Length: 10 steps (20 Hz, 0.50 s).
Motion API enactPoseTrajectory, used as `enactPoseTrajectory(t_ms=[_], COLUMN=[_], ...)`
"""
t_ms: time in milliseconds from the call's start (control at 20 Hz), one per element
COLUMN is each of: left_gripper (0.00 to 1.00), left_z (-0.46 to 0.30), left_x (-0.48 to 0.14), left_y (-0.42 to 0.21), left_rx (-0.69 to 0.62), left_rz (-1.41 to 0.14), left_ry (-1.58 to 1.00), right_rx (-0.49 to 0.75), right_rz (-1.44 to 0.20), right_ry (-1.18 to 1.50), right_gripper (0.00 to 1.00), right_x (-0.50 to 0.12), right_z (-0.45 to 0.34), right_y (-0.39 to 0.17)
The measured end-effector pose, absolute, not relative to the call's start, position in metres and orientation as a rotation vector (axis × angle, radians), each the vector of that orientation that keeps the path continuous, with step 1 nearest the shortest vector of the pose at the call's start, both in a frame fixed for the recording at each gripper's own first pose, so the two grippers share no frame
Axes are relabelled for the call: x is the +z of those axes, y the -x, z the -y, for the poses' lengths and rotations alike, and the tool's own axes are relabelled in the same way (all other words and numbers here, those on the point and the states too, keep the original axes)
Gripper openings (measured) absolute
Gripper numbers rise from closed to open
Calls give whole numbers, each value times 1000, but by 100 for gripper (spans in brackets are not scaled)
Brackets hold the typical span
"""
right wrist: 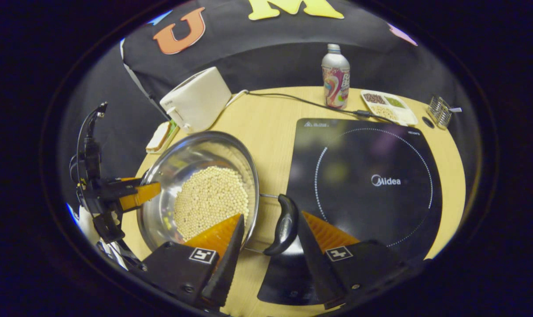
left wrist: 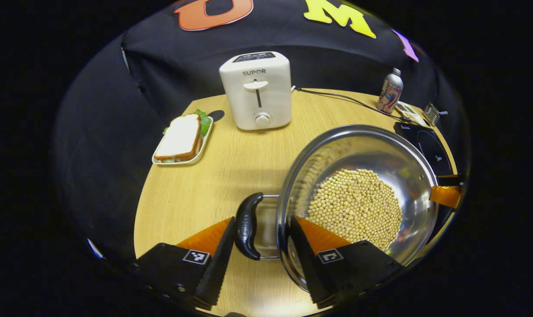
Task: First push the handle of the pot to place it horizontally, then grasp the pot with both hands and set it on the induction cooktop.
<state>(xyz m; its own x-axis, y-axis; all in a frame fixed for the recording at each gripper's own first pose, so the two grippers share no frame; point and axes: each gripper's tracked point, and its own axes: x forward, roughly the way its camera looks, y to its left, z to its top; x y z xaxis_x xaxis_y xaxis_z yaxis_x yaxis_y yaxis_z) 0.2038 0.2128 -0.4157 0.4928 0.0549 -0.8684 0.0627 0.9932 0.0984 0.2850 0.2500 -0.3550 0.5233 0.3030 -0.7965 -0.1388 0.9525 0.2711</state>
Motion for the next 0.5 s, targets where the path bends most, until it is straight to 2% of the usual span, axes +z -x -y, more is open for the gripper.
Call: enactPoseTrajectory(t_ms=[50, 100, 150, 200, 250, 300, 350, 400, 450, 500], left_gripper=[73, 63, 73, 72, 72, 79, 80, 67, 67, 54], left_z=[-212, -213, -212, -212, -211, -211, -211, -210, -211, -210], left_x=[-413, -413, -413, -413, -413, -414, -413, -412, -411, -408], left_y=[-202, -204, -202, -203, -201, -202, -202, -201, -201, -199], left_rx=[-2, -5, -6, -8, -9, -14, -15, -3, 14, 25], left_rz=[-1065, -1071, -1081, -1092, -1106, -1119, -1129, -1148, -1166, -1179], left_ry=[-135, -138, -131, -121, -107, -94, -76, -49, -21, -6], right_rx=[244, 221, 204, 190, 180, 173, 165, 159, 158, 156], right_rz=[-1000, -995, -1000, -1009, -1017, -1025, -1035, -1045, -1052, -1051], right_ry=[-169, -161, -147, -133, -118, -110, -113, -124, -133, -155], right_gripper=[65, 66, 67, 69, 65, 65, 66, 65, 60, 61], right_x=[-356, -357, -356, -357, -357, -359, -357, -355, -357, -356], right_z=[-247, -248, -248, -247, -248, -249, -248, -248, -248, -248], right_y=[-286, -288, -287, -288, -288, -288, -287, -288, -290, -292])
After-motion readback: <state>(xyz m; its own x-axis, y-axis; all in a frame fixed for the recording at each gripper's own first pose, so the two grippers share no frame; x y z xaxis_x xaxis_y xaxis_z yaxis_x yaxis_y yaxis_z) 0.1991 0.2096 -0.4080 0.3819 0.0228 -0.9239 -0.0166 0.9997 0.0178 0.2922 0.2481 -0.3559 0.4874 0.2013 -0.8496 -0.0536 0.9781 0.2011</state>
